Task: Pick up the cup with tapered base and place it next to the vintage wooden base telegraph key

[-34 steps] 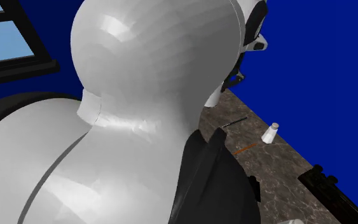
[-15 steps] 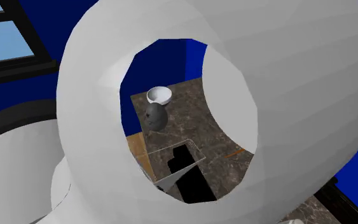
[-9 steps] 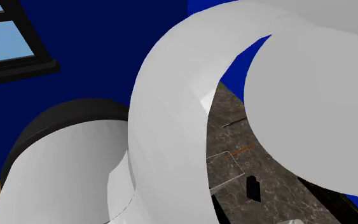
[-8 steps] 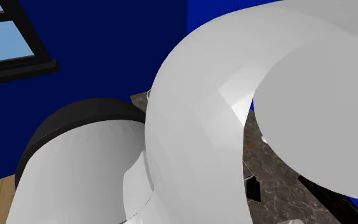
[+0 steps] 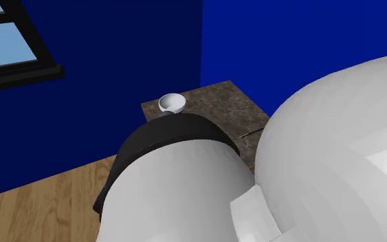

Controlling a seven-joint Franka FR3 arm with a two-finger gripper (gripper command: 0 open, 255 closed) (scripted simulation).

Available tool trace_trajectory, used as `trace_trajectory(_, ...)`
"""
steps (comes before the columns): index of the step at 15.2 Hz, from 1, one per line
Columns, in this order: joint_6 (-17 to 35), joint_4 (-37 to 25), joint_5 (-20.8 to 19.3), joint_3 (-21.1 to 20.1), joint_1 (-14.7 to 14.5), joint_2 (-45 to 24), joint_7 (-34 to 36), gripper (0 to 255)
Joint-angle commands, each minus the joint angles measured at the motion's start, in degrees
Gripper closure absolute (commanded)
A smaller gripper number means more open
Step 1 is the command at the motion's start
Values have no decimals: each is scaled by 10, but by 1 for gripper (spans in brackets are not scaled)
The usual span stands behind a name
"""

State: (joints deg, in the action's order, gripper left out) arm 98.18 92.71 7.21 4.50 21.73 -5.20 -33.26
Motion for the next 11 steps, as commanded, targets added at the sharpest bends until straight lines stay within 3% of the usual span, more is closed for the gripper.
trace_trajectory(1, -13, -36, 3, 10, 13, -26, -23, 255)
trace_trajectory(7, -55, -156, 18, 37, 60, -113, -90, 255)
trace_trajectory(11, -99, -272, 32, 48, 99, -191, -128, 255)
